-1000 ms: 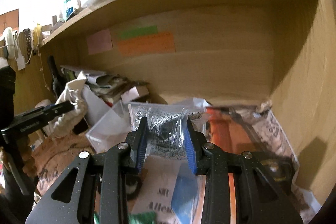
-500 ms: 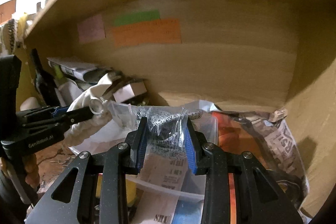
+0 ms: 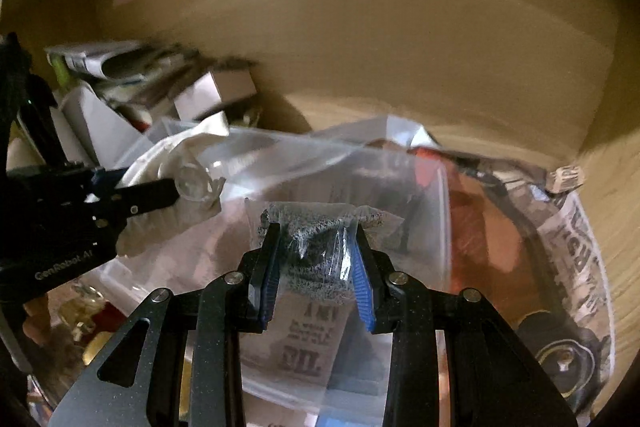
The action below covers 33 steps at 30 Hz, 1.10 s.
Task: Organize soft objects
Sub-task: 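Lower the white pouch into the box with the left tool while the right drops the mesh bag, then grasp the gold foil pouch with the left tool while the right grasps the yellow sponge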
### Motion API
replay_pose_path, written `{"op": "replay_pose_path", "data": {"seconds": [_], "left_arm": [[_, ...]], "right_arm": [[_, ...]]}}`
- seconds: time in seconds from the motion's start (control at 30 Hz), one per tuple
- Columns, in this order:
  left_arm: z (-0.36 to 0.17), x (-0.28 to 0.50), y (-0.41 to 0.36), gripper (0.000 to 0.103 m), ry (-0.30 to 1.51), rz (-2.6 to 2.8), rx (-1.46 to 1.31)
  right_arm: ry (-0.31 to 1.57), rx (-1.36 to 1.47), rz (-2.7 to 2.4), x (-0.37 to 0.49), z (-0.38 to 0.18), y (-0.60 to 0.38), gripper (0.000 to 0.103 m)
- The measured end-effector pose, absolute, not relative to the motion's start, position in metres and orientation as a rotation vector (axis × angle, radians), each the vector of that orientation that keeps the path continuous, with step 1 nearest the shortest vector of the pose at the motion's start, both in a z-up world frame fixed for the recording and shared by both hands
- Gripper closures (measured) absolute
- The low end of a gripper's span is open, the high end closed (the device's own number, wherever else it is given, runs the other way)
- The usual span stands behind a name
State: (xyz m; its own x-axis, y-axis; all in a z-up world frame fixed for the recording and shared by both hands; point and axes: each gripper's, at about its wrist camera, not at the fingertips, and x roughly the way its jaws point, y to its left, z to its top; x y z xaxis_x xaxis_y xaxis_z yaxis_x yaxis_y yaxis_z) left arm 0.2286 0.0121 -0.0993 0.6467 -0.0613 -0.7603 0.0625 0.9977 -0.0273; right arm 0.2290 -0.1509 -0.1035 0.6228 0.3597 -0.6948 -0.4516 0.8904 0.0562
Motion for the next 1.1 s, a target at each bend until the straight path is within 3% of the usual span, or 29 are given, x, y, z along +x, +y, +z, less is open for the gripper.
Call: {"op": "replay_pose_path", "data": {"seconds": [0.13, 0.27, 0.37, 0.43, 0.8, 1.1], "left_arm": [[-0.105, 0.234, 0.011, 0.077, 0.895, -0.072, 0.026], [-0.108, 0.234, 0.01, 0.07, 0.918, -0.073, 0.028], [-0.107, 0.234, 0.011, 0.058, 0.921, -0.082, 0.024], [-0.102, 0.23, 0.013, 0.055, 0.901, -0.078, 0.017], [-0.044, 0.179, 0.028, 0.04, 0.718, -0.084, -0.016], [-0.032, 0.131, 0.044, 0.03, 0.661, -0.074, -0.036]], "right_arm": [[0.803, -0.145, 0.474, 0.234, -0.114, -0.148, 0.072], [0.814, -0.156, 0.477, 0.234, -0.117, -0.147, 0.07], [0.803, -0.156, 0.475, 0.233, -0.114, -0.148, 0.059], [0.781, -0.151, 0.474, 0.229, -0.11, -0.149, 0.05], [0.605, -0.109, 0.507, 0.181, -0.066, -0.164, 0.037], [0.521, -0.091, 0.555, 0.139, -0.046, -0.161, 0.028]]}}
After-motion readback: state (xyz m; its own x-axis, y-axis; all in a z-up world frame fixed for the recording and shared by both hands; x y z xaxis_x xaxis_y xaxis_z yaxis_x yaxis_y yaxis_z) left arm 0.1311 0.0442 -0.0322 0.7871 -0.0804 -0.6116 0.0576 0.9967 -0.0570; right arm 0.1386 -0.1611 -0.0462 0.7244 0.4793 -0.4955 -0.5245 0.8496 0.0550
